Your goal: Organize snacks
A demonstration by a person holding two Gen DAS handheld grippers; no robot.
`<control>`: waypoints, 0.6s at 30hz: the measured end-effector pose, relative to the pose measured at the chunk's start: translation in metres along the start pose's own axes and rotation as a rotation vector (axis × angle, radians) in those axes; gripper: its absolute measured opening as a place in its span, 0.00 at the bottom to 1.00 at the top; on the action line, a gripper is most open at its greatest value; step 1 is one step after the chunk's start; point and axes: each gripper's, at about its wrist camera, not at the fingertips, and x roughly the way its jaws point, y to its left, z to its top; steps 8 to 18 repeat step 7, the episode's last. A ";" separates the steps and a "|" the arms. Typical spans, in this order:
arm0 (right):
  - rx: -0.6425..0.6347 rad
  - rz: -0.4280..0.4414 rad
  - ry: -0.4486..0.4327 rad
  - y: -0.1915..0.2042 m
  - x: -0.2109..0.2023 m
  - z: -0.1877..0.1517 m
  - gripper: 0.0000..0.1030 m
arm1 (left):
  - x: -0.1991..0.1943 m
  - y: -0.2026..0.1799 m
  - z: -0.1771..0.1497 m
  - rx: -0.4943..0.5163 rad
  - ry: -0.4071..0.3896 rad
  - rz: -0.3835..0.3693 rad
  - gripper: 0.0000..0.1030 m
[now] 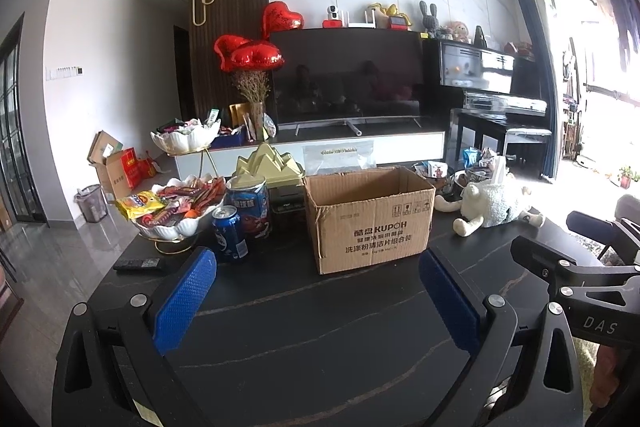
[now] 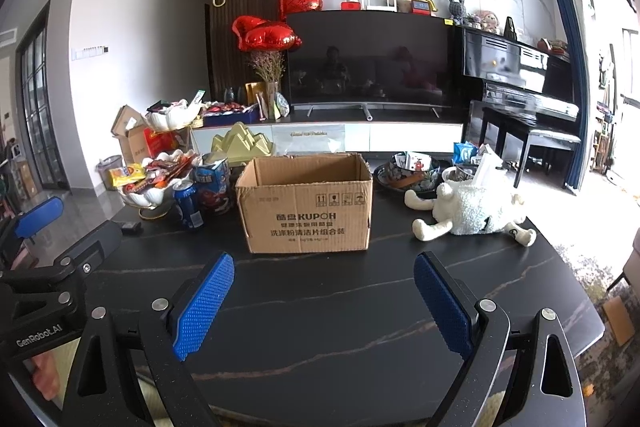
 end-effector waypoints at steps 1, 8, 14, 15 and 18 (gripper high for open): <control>-0.001 0.000 0.000 0.000 0.000 0.000 0.90 | -0.001 0.000 0.000 0.000 -0.001 0.000 1.00; -0.005 0.000 0.001 0.001 0.000 0.000 0.90 | -0.002 0.000 0.000 -0.002 0.000 0.000 1.00; -0.005 0.000 0.001 0.001 0.000 0.000 0.90 | -0.002 0.000 0.000 -0.002 0.000 0.000 1.00; -0.005 0.000 0.001 0.001 0.000 0.000 0.90 | -0.002 0.000 0.000 -0.002 0.000 0.000 1.00; -0.005 0.000 0.001 0.001 0.000 0.000 0.90 | -0.002 0.000 0.000 -0.002 0.000 0.000 1.00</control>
